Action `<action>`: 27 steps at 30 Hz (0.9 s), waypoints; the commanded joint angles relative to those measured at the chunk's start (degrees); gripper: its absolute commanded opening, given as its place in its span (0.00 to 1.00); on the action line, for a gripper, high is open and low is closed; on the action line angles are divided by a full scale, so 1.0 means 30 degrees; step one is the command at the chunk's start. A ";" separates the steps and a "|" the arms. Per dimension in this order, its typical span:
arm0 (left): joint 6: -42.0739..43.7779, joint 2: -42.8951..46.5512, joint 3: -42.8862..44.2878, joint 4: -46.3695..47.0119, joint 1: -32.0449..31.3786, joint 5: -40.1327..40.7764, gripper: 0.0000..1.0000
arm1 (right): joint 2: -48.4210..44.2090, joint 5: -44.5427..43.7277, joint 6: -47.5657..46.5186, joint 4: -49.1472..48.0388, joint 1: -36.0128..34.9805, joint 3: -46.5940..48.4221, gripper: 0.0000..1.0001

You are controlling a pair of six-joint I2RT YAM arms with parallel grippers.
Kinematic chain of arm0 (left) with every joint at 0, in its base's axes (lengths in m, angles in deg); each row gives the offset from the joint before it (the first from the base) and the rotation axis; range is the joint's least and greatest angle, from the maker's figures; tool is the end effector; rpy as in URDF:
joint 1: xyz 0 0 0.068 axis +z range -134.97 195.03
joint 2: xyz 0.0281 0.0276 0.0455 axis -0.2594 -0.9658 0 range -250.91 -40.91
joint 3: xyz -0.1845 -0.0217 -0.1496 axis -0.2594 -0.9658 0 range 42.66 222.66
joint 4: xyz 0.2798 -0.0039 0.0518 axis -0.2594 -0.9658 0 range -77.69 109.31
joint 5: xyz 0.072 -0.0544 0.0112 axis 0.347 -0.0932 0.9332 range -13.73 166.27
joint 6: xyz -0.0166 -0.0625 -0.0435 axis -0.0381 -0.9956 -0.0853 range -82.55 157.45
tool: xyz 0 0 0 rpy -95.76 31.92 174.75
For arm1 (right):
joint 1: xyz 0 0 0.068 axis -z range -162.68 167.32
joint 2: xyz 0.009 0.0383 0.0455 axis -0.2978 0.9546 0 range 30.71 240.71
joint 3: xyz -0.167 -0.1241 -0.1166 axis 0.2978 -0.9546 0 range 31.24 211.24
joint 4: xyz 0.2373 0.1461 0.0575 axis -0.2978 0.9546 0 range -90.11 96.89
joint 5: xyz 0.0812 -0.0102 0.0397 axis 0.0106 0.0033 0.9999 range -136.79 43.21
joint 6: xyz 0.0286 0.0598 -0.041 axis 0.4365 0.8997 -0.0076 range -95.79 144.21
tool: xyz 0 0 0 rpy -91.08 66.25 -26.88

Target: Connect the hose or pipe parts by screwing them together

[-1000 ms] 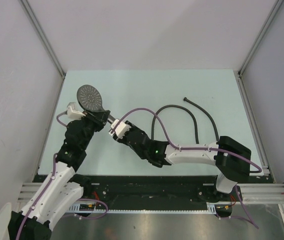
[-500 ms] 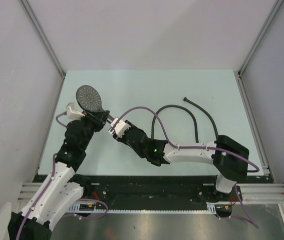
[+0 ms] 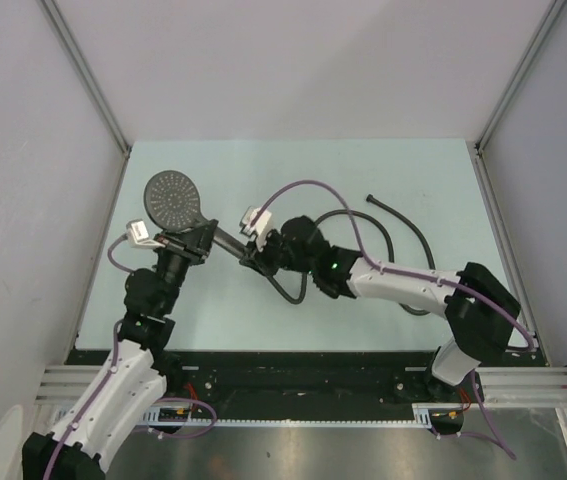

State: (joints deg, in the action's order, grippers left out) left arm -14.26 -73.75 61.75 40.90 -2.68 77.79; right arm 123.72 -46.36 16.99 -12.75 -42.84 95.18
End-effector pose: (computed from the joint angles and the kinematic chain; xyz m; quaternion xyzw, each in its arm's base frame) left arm 0.2324 -0.0723 0.2507 -0.2015 0.6254 -0.4221 0.6246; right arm 0.2142 0.3747 0.2233 -0.4461 0.6651 0.2696 0.5347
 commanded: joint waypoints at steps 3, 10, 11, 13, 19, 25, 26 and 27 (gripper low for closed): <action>0.1033 -0.1905 -0.2059 1.2167 -0.0101 -0.7085 0.00 | -0.0859 1.6309 0.6147 -0.4247 0.5049 0.0483 0.00; 0.1940 -0.4545 -0.0567 1.4485 -0.0101 -1.0961 0.01 | 0.0312 2.3641 0.9840 -0.7500 0.6928 0.0424 0.00; 0.2086 -0.4899 -0.0360 1.4514 -0.0101 -1.1487 0.01 | 0.0401 2.4749 1.0458 -0.8635 0.6958 0.0424 0.00; 0.2292 -0.5951 0.0224 1.4602 -0.0101 -1.2802 0.00 | 0.0578 2.5169 1.0961 -0.9114 0.6958 0.0424 0.00; 0.2439 -0.6134 0.0491 1.3992 -0.0043 -1.1909 0.00 | -0.0094 2.3329 0.8128 -0.4097 0.7163 0.0424 0.11; 0.3844 -0.4963 0.1747 0.7648 0.0016 -0.8247 0.00 | -0.2233 1.2915 0.1911 0.3153 0.6199 0.0395 0.68; 0.3933 -0.4904 0.1925 0.6934 0.0016 -0.7400 0.00 | -0.2322 1.1938 0.1939 0.3334 0.6080 0.0395 0.71; 0.3933 -0.4729 0.2072 0.6347 -0.0013 -0.6869 0.00 | -0.2612 1.1000 0.2026 0.3423 0.5934 0.0279 0.78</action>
State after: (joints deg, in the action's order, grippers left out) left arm -6.83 -90.30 62.95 70.49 -2.57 49.03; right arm 120.40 5.70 29.67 -11.68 -23.32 94.68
